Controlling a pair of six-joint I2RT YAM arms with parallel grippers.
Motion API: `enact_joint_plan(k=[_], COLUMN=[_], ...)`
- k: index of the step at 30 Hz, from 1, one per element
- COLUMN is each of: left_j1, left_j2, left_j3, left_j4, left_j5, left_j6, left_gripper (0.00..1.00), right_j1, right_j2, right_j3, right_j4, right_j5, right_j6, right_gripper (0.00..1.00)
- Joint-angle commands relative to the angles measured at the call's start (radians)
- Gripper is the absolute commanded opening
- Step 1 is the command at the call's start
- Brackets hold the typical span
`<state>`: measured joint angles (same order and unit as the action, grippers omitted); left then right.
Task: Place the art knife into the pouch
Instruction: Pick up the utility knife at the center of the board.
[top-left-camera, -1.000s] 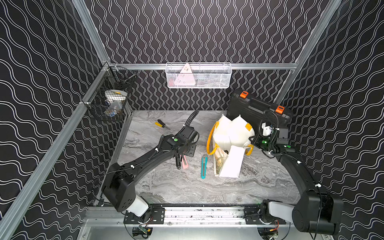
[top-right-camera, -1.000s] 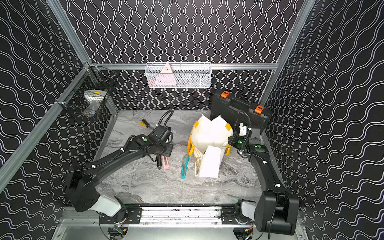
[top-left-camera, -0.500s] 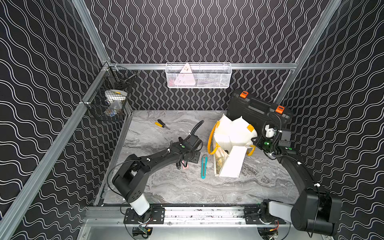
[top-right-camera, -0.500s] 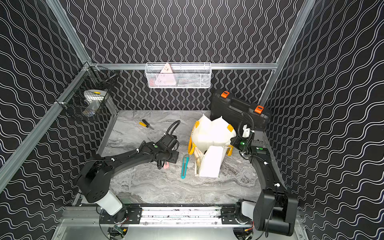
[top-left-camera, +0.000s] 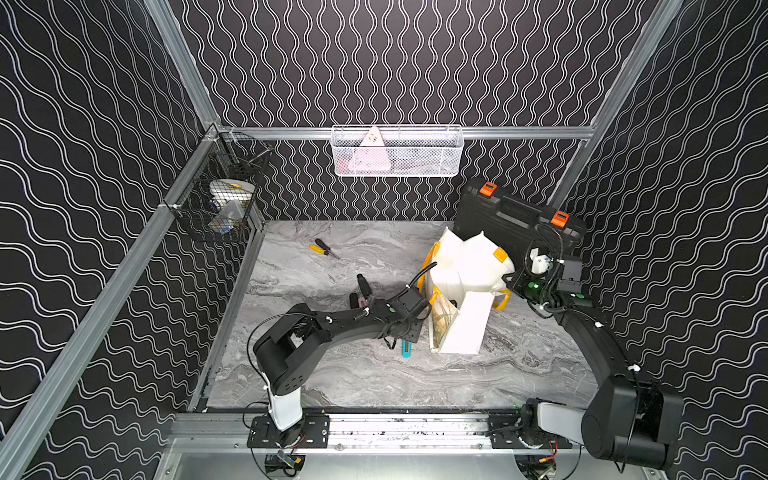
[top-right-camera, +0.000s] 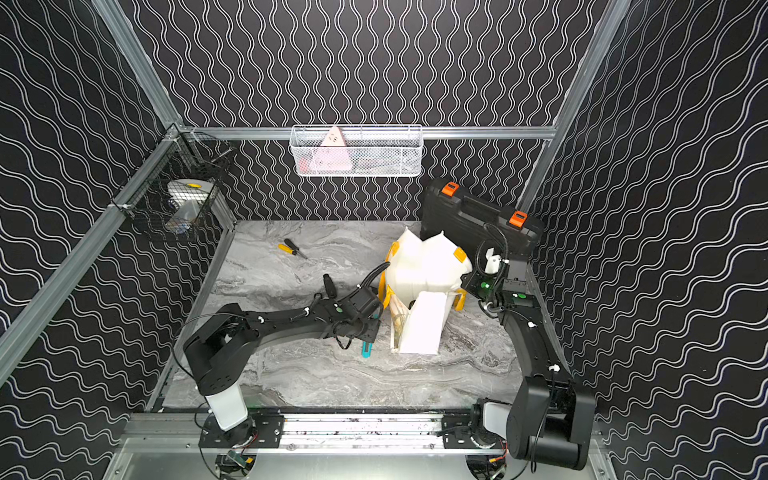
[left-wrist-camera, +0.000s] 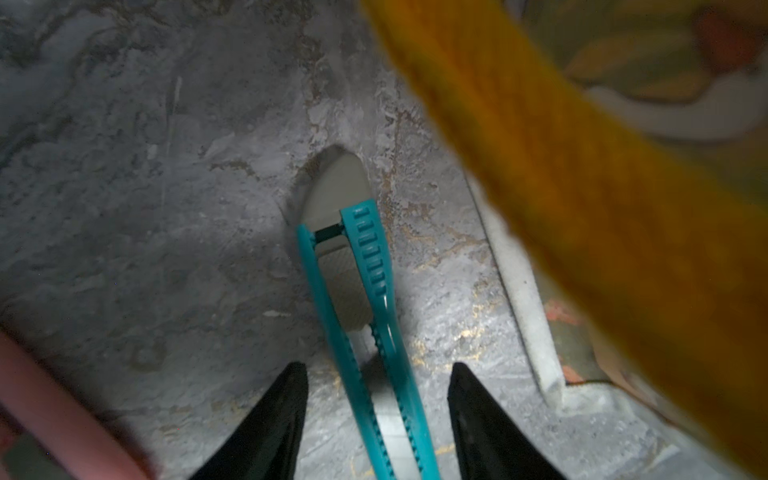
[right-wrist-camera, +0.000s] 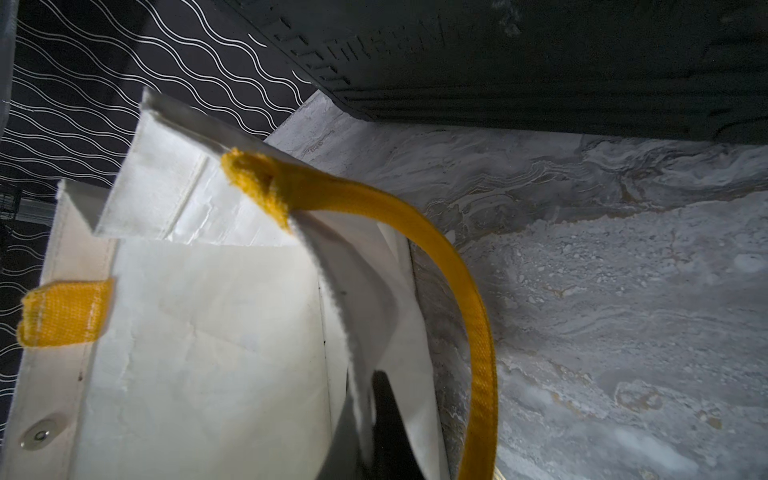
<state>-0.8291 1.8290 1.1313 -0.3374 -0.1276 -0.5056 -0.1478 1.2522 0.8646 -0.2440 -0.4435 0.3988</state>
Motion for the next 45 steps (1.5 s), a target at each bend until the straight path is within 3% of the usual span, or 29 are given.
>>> enact_joint_plan(k=[1,18,22,28,32,45], left_j1=[-0.011,-0.049,-0.049,-0.047,-0.046,0.065], left_j2=[0.028,0.095,0.093,0.090,0.087,0.001], left_j3=[0.011,0.021,0.009,-0.016,-0.036,-0.161], left_j4=[-0.020,-0.038,-0.047,-0.052,-0.050,-0.007], left_j5=[-0.062,-0.112,-0.123,-0.125,-0.124,-0.097], left_j6=[-0.037,-0.045,-0.045,-0.047,-0.049,-0.050], left_gripper=[0.59,0.56,0.51,0.31,0.25,0.26], right_j1=[-0.001,-0.001,-0.001,-0.001,-0.001,0.000], right_j2=[-0.004,-0.009,-0.017,-0.030,-0.030,-0.041], right_j3=[0.003,-0.003,0.001,-0.004,-0.004,0.001], right_j4=[0.015,0.020,0.014,0.008,0.006,-0.002], right_j5=[-0.010,-0.036,-0.032,-0.021,-0.027,-0.035], right_j6=[-0.005,-0.009,-0.011,-0.012,-0.015,-0.021], right_gripper=[0.00,0.00,0.00,0.00,0.00,0.00])
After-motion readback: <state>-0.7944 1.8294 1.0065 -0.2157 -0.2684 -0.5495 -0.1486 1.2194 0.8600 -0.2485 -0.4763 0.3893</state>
